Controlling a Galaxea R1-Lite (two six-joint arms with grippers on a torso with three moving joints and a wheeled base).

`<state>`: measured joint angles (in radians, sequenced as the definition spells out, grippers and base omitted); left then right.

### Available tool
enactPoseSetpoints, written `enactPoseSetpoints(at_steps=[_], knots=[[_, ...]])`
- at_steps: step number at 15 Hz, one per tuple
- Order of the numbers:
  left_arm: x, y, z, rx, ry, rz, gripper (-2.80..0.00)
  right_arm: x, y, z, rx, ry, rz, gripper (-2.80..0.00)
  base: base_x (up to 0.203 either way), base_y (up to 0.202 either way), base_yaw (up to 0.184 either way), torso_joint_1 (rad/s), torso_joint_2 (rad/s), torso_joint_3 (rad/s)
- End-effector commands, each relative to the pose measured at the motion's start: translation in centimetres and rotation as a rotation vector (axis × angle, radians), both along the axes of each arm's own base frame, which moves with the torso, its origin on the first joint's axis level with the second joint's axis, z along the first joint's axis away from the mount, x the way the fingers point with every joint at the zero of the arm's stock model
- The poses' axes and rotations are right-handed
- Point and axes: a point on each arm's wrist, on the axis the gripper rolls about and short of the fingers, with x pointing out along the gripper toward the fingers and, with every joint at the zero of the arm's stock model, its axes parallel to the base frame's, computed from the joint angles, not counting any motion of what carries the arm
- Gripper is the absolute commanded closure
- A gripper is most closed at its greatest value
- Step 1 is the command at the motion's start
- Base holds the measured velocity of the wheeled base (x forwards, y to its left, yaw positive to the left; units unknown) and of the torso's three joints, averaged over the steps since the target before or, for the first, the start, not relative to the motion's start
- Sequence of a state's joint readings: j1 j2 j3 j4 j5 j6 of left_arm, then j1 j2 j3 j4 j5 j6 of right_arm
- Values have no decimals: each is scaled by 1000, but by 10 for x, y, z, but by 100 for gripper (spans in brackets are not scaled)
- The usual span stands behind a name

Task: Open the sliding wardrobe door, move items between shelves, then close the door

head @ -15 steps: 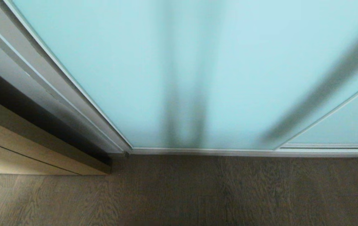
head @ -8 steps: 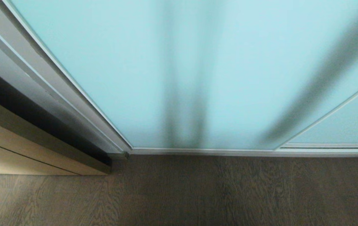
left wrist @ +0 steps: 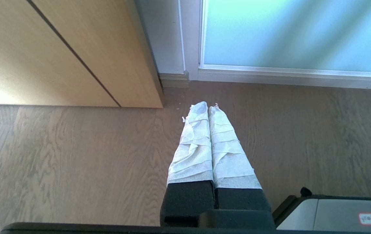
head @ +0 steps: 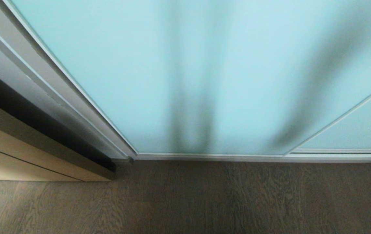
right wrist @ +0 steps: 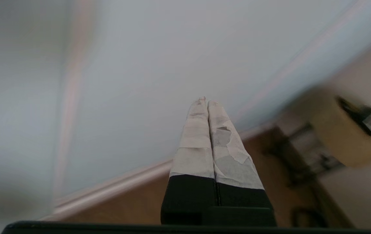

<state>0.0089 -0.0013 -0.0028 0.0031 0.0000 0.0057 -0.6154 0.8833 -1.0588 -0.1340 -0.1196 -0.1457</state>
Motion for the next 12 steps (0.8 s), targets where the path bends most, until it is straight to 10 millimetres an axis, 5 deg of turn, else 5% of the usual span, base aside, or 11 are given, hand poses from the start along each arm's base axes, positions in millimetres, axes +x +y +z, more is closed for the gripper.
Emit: enactPoseSetpoints(at_steps=[1,4,6,8,12], knots=[[0,0,0,0,0,0,0,-8,11,0,-21,-35,82,0,0,0,0,0,0,0],[0,0,0,0,-1,0,0,-20,25,1,-7,-98,218,0,0,0,0,0,0,0],[0,0,0,0,0,0,0,-53,32,-5,-15,-136,243,0,0,0,0,0,0,0],[0,0,0,0,-1,0,0,-83,33,-19,-44,-143,248,0,0,0,0,0,0,0],[0,0,0,0,0,0,0,-108,30,-62,-55,-110,306,0,0,0,0,0,0,0]])
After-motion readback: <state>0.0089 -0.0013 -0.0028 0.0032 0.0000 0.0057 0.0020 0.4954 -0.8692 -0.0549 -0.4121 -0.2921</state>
